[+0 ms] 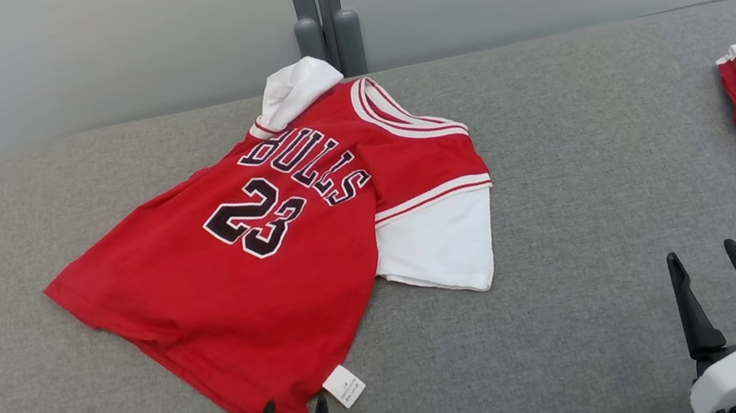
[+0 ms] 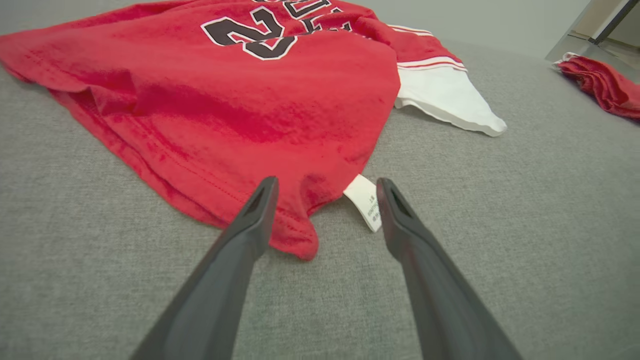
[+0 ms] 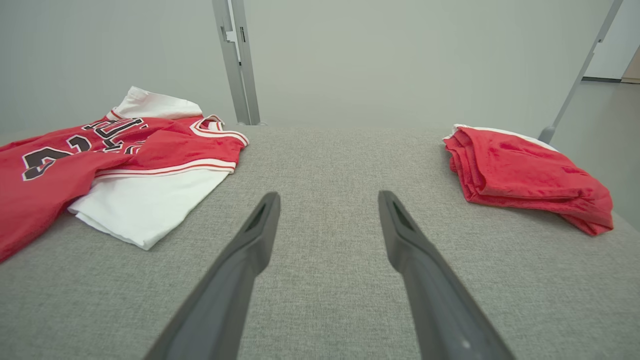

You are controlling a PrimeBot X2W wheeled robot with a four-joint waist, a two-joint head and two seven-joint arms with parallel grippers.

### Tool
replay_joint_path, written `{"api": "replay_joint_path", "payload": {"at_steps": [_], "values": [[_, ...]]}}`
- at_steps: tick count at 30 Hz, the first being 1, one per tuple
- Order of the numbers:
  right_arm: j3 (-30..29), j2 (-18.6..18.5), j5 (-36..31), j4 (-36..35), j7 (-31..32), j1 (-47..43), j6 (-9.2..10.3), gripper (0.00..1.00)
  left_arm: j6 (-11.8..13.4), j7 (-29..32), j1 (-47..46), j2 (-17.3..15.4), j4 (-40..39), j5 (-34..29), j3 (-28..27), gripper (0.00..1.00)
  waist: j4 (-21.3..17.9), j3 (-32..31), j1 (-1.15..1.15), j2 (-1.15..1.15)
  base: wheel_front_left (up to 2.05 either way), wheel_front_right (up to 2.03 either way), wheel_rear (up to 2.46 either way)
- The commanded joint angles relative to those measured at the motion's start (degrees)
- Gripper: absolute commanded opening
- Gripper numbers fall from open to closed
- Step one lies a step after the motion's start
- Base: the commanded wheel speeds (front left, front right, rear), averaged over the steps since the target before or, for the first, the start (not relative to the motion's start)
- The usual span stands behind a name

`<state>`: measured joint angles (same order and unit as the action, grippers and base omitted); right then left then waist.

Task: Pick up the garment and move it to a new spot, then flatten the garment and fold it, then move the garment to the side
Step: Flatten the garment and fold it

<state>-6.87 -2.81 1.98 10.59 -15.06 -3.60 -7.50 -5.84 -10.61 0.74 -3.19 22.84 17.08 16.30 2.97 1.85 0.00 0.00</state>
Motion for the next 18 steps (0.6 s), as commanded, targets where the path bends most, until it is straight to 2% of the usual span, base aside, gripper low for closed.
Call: {"api": "replay_joint_path", "payload": {"at_steps": [1, 6, 11, 12, 13, 18], "values": [[0.0, -0.2, -0.2, -0.3, -0.2, 0.3, 0.03, 1.0, -0.1, 0.3, -0.8, -0.3, 0.8, 0.2, 0.3, 1.0, -0.6, 1.0, 0.0, 0.0, 0.0, 0.0, 0.0], [-0.2, -0.2, -1.2, -0.5, -0.2, 1.3, 0.03, 1.0, 0.8, 3.3, -3.4, -0.1, 5.7, 0.1, 1.4, 1.0, -2.0, 2.6, 0.0, 0.0, 0.0, 0.0, 0.0], [-0.8, -0.2, -1.4, -0.9, -0.2, 1.3, 0.03, 1.0, 1.9, 2.7, -5.3, -0.8, 9.6, 1.3, -0.2, 1.0, -3.1, 3.5, 0.0, 0.0, 0.0, 0.0, 0.0], [-1.0, -0.2, -1.3, -0.9, -0.2, 1.1, 0.03, 1.0, 1.6, 2.9, -5.6, -1.0, 10.3, 1.3, -0.1, 0.44, -3.0, 3.5, 0.0, 0.0, 0.0, 0.0, 0.0], [-1.1, -0.2, -1.2, -0.8, -0.2, 0.9, 0.03, 1.0, 1.3, 3.1, -5.8, -1.1, 10.7, 1.6, 0.0, 0.0, -2.9, 3.5, 0.0, 0.0, 0.0, 0.0, 0.0], [-1.7, -0.2, -0.3, -0.3, -0.2, 0.0, 0.03, 1.0, -0.4, 5.7, -4.9, -2.4, 10.8, 3.4, 1.5, 0.0, -1.1, 2.6, 0.0, 0.0, 0.0, 0.0, 0.0]]}}
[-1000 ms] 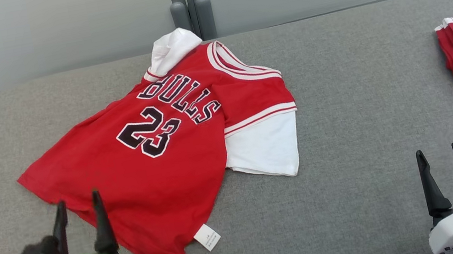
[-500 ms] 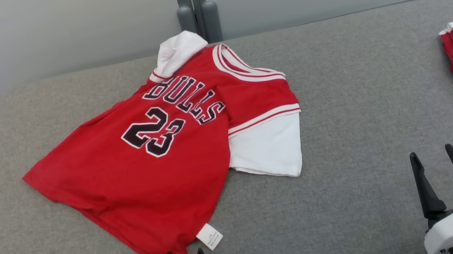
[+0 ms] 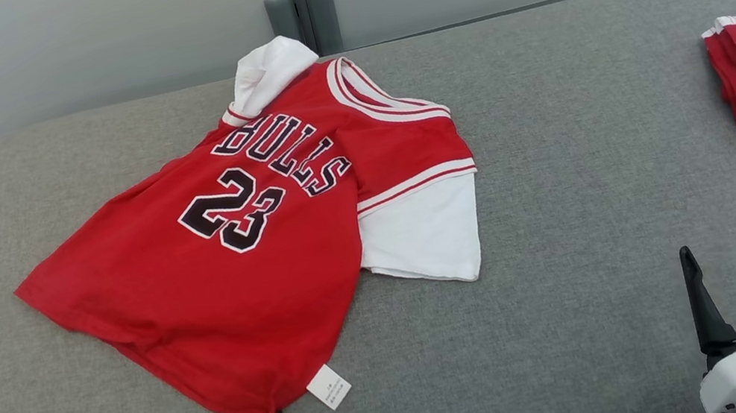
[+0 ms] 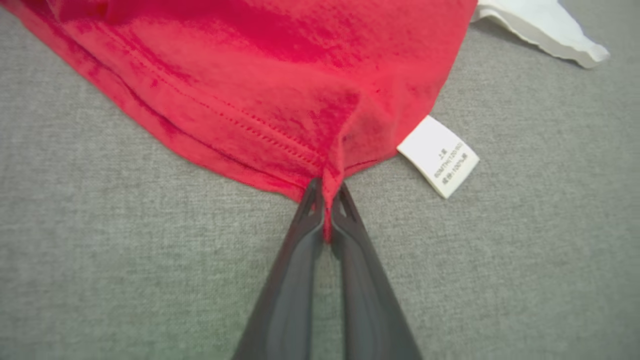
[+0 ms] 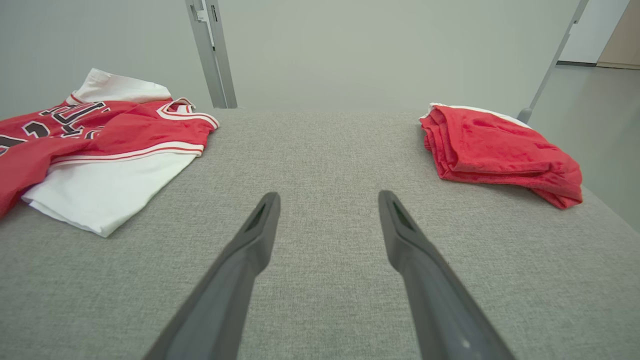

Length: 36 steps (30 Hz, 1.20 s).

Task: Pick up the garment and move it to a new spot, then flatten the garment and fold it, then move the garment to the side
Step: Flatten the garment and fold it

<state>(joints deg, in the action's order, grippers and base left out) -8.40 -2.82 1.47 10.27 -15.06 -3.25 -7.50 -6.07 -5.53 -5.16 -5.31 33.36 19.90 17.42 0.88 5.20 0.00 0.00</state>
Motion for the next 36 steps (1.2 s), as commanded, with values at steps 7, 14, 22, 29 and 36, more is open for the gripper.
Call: {"api": "replay_joint_path", "payload": {"at_steps": [7, 14, 22, 29, 36], "values": [[0.2, -0.1, 1.0, 0.1, -0.2, -0.6, 0.03, 1.0, 1.0, 5.8, 6.7, -5.4, -9.0, 4.0, -2.4, 0.0, 3.4, -1.1, 0.0, 0.0, 0.0, 0.0, 0.0], [1.3, -0.2, 1.3, 0.2, -0.2, 0.9, 0.03, 1.0, 0.3, 18.5, 11.6, -7.1, -22.1, 6.4, 0.7, 1.0, 2.1, 0.0, 0.0, 0.0, 0.0, 0.0, 0.0], [1.7, -0.2, 1.5, -0.1, -0.2, 2.3, 0.03, 1.0, 0.1, 24.7, 5.6, -5.5, -40.7, 3.2, 7.2, 1.0, -3.6, 2.6, 0.0, 0.0, 0.0, 0.0, 0.0], [2.9, -0.2, 2.7, -0.6, -0.1, 4.3, 0.03, 1.0, -0.5, 26.5, -7.4, -3.4, -30.3, -0.1, 11.0, 1.0, -10.1, 5.7, 0.0, 0.0, 0.0, 0.0, 0.0], [3.6, -0.1, 4.0, -0.1, -0.1, 5.3, 0.03, 1.0, -1.1, 23.2, -19.0, -3.0, -13.5, -4.0, 14.9, 1.0, -14.6, 8.0, 0.0, 0.0, 0.0, 0.0, 0.0]]}}
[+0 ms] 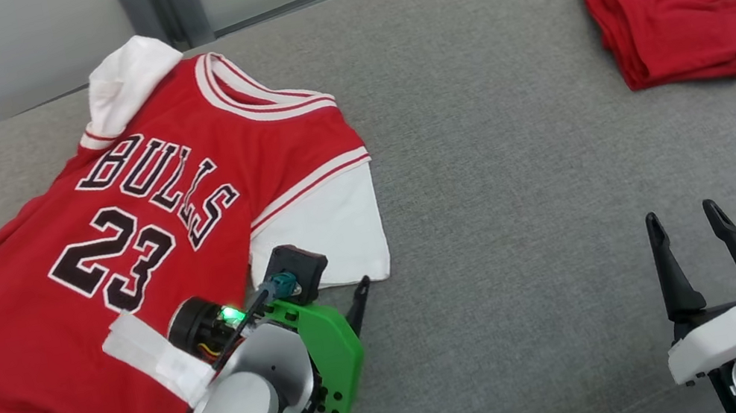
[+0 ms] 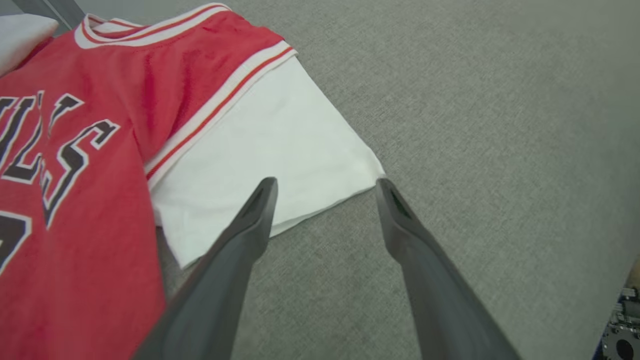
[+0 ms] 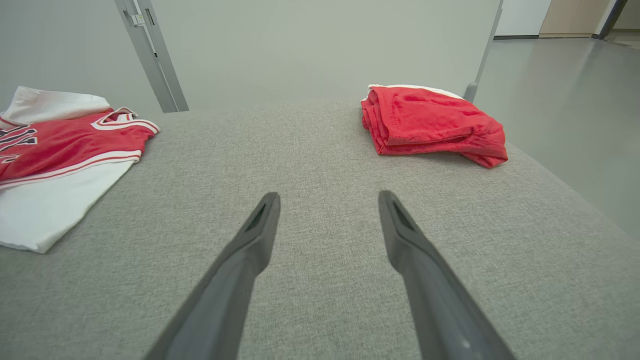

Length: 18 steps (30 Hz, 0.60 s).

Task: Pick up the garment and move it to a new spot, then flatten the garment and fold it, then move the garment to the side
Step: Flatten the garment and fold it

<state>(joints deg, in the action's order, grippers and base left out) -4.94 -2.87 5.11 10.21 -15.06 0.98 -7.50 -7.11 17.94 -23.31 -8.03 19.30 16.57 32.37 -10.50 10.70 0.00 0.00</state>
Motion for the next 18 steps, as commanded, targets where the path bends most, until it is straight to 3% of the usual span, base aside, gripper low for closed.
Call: {"api": "replay_joint_path", "payload": {"at_steps": [1, 9, 11, 18], "values": [[0.2, -0.1, 0.5, -0.1, -0.1, 1.2, 0.03, 1.0, -0.2, -0.6, -1.9, -0.3, 2.6, -1.0, 0.3, 1.0, -3.6, 2.7, 0.0, 0.0, 0.0, 0.0, 0.0], [0.4, -0.1, 0.7, -0.3, -0.1, 1.5, 0.03, 1.0, -0.2, -4.6, -7.9, 0.3, 18.1, -2.4, 2.4, 1.0, -5.9, 3.1, 0.0, 0.0, 0.0, 0.0, 0.0], [0.4, -0.1, 0.6, -0.1, -0.1, 1.4, 0.03, 1.0, -0.3, -4.8, -8.4, 0.6, 21.1, -2.0, 3.1, 0.0, -6.1, 2.9, 0.0, 0.0, 0.0, 0.0, 0.0], [0.5, -0.1, 0.4, 0.3, -0.1, 1.2, 0.03, 1.0, -0.5, -5.4, -11.3, 2.1, 25.2, 2.1, 6.7, 0.0, -6.4, 1.5, 0.0, 0.0, 0.0, 0.0, 0.0]]}}
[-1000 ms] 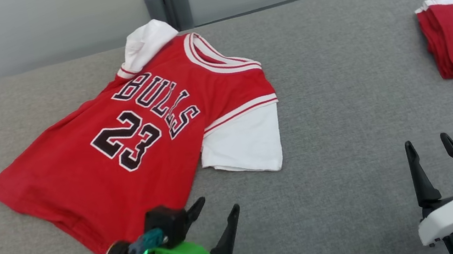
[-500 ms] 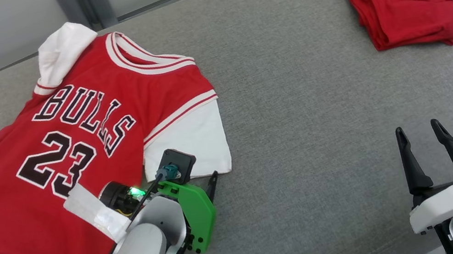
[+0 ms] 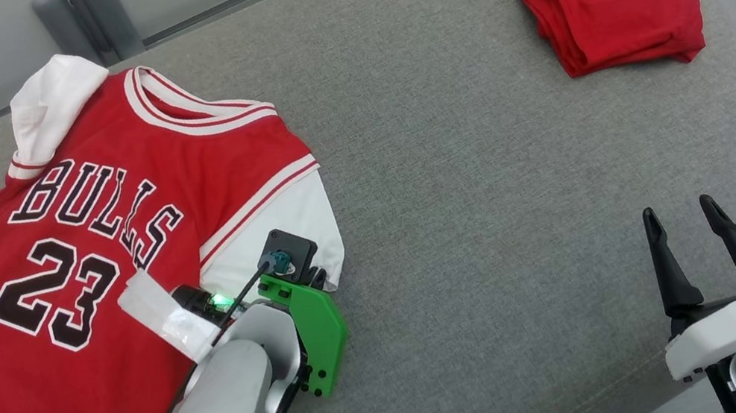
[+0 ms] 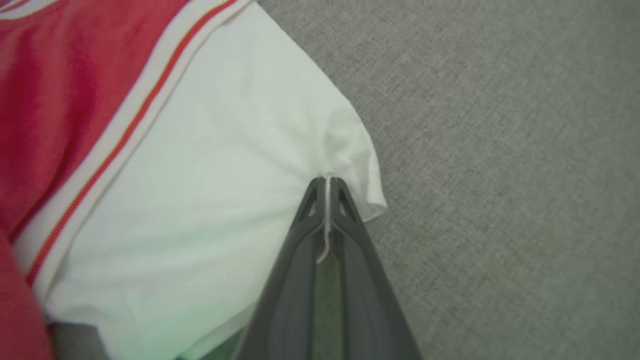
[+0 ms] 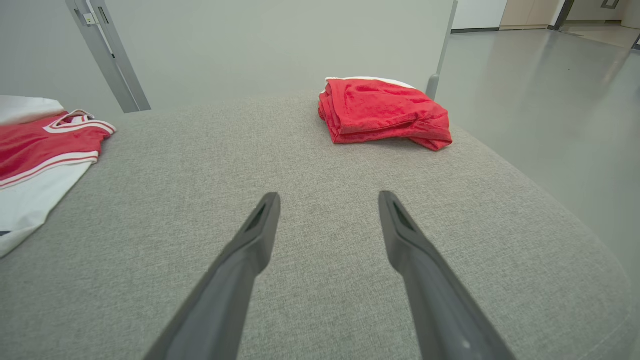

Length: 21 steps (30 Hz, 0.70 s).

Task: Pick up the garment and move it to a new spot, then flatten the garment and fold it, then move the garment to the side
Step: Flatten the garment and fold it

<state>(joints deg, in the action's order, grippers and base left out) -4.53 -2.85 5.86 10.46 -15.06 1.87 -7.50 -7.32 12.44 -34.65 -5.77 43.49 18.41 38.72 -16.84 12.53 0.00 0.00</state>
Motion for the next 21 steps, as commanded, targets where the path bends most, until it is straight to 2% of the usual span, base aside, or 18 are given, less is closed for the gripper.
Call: {"api": "replay_joint_path", "payload": {"at_steps": [1, 6, 13, 16, 21], "values": [[0.1, -0.1, -0.4, 0.2, -0.1, 0.2, 0.03, 1.0, -0.2, -0.7, -0.7, 0.3, 0.5, 1.5, 0.6, 0.0, -0.2, -0.6, 0.0, 0.0, 0.0, 0.0, 0.0], [0.6, -0.1, -0.5, 0.5, -0.1, 0.0, 0.03, 1.0, -0.2, -2.5, -4.3, 1.9, -3.6, 7.4, 3.6, 0.0, -0.7, -1.5, 0.0, 0.0, 0.0, 0.0, 0.0], [2.2, -0.1, 1.1, 1.0, -0.1, 0.4, 0.03, 1.0, -0.2, -2.7, -8.3, 2.9, -9.6, 16.1, 8.3, 0.0, -3.7, -0.9, 0.0, 0.0, 0.0, 0.0, 0.0], [3.2, -0.1, 1.7, 1.3, -0.1, 0.2, 0.03, 1.0, 1.5, -3.2, -9.2, 2.8, -12.2, 20.4, 11.7, 0.0, -5.4, -0.3, 0.0, 0.0, 0.0, 0.0, 0.0], [4.1, -0.1, 3.0, 1.4, -0.1, 1.0, 0.03, 1.0, 6.4, -6.9, -11.1, 2.8, -15.4, 25.4, 16.9, 0.0, -8.0, 1.7, 0.0, 0.0, 0.0, 0.0, 0.0]]}}
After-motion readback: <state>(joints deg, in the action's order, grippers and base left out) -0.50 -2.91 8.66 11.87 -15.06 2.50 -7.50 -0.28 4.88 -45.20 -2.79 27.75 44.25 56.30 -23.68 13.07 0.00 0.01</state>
